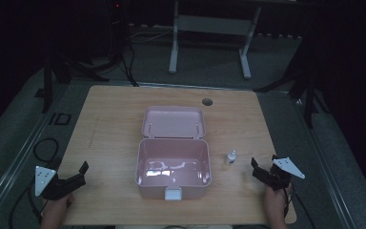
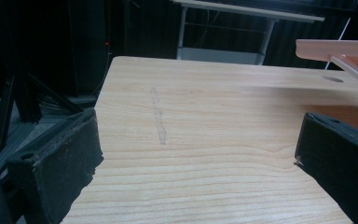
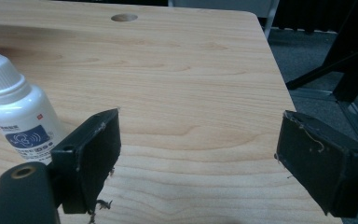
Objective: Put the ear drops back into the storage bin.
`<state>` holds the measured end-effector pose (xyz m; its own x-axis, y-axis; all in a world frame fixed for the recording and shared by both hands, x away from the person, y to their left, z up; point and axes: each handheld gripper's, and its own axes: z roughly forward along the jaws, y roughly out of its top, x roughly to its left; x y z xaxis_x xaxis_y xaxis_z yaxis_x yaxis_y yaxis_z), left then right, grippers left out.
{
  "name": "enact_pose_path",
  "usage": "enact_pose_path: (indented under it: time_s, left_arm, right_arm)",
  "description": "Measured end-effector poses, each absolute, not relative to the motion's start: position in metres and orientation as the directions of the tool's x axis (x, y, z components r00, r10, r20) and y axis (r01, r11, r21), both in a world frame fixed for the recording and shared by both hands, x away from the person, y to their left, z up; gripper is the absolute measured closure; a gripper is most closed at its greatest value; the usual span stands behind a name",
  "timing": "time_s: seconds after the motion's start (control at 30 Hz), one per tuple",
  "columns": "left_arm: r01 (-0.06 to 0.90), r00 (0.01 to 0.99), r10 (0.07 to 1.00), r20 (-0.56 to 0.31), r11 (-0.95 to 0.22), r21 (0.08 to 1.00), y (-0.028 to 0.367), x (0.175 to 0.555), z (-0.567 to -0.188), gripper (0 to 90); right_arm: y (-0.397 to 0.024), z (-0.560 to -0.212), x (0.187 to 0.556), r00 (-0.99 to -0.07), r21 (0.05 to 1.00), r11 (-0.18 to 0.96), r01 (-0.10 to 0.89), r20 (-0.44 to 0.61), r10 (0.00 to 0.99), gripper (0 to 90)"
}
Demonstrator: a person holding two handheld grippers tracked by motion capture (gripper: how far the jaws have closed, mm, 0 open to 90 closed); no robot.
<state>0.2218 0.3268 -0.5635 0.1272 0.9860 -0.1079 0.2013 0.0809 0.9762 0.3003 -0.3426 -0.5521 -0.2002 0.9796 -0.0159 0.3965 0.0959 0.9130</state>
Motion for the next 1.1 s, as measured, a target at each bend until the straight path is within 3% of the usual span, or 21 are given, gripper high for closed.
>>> enact_pose_path:
  time_s: [0.5, 0.8, 0.9, 1.1]
  left_arm:
    - [0.205, 0.122, 0.986, -0.114, 0.088, 0.975, 0.327, 0.222, -0.563, 0.5]
    - [0.205, 0.120, 0.986, -0.114, 0.087, 0.975, 0.327, 0.222, -0.563, 0.5]
    - [0.205, 0.121, 0.986, -0.114, 0.088, 0.975, 0.327, 0.222, -0.563, 0.5]
    - [0.205, 0.121, 0.986, -0.115, 0.088, 0.975, 0.327, 0.222, -0.563, 0.5]
  right_arm:
    - [-0.348, -0.543, 0.316, -0.272, 0.848, 0.106, 0.520, 0.047, 0.961, 13.4]
    - [-0.344, -0.535, 0.326, -0.353, 0.675, 0.263, 0.690, -0.004, 0.936, 13.4]
    - [-0.341, -0.530, 0.326, -0.388, 0.612, 0.337, 0.716, -0.052, 0.920, 13.5]
    - [-0.339, -0.519, 0.325, -0.445, 0.509, 0.406, 0.759, -0.050, 0.894, 13.6]
